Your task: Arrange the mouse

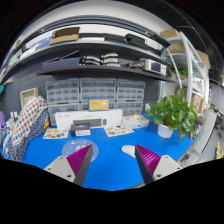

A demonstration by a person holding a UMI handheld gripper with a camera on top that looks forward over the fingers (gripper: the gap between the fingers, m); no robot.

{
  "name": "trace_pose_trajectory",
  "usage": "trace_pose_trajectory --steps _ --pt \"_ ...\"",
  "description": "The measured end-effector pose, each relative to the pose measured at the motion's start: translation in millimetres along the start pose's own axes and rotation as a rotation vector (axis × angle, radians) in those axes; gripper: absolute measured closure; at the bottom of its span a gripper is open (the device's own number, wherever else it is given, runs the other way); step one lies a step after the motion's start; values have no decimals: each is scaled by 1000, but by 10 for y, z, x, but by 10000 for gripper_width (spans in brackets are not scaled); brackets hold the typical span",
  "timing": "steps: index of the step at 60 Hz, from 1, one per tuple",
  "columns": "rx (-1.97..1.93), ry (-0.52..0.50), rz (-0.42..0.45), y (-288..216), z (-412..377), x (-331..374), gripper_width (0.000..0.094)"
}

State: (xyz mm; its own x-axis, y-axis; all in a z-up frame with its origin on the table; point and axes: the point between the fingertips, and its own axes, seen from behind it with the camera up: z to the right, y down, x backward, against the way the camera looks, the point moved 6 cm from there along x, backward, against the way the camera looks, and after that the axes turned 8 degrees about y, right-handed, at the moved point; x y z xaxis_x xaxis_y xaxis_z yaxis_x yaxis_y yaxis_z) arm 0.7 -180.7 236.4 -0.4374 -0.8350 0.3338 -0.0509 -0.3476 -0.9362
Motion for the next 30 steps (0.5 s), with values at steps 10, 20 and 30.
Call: trace_pose_trajectory --steps 10,20,30 --pt "25 -38 -54 518 36 -165 63" --pt "52 -60 -140 1013 225 -441 62" --pt "97 -76 -184 1289 507 -823 62"
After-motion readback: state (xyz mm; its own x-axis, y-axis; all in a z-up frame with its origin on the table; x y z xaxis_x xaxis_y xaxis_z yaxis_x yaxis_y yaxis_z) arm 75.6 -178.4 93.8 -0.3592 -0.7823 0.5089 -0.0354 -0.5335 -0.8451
